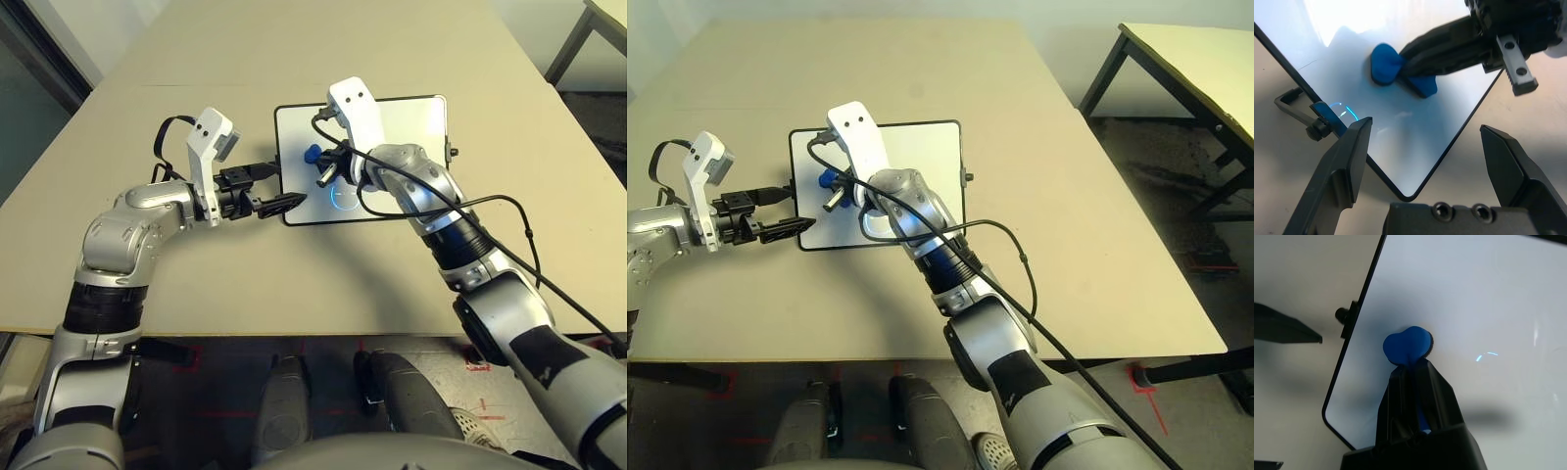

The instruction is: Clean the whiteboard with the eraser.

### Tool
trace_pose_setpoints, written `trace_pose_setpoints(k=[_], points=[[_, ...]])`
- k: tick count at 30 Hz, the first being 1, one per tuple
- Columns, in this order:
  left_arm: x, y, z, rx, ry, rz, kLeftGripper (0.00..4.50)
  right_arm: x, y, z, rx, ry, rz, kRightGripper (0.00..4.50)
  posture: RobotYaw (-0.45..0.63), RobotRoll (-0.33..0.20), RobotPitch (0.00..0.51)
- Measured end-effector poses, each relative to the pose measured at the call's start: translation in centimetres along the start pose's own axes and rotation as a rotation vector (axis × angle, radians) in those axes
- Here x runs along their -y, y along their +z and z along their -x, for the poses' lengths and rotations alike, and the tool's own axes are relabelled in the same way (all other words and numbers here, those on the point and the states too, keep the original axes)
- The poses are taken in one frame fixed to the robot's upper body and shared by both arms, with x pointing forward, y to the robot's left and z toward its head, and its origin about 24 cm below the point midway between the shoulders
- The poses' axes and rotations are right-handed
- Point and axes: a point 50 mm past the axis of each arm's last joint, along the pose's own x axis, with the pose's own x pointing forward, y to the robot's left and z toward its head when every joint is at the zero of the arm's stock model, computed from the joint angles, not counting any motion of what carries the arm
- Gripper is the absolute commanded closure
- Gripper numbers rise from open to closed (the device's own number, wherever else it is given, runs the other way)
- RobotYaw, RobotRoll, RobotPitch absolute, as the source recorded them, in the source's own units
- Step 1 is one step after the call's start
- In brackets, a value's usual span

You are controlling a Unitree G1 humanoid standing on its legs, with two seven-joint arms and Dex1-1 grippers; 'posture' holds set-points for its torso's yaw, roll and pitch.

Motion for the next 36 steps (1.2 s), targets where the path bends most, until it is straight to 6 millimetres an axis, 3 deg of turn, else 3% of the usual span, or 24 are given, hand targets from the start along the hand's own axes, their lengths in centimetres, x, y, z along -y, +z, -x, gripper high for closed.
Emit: trace_pose_setpoints(k=[10, 23, 36], points=[[0.0, 0.0, 0.0, 0.0, -0.001, -0.001, 0.0, 0.2, -1.8, 0.2, -0.025, -0.01, -0.009, 4.46, 0.0, 0.0, 0.147], [0.0, 0.0, 0.0, 0.0, -0.002, -0.003, 0.0, 2.5, -3.5, 1.5, -0.062, -0.083, -0.023, 4.46, -0.01, 0.0, 0.149], [-0.1, 0.0, 0.1, -0.004, -0.006, 0.0, 0.0, 3.5, -4.9, 2.7, -0.088, -0.127, -0.027, 4.46, -0.01, 0.0, 0.152]])
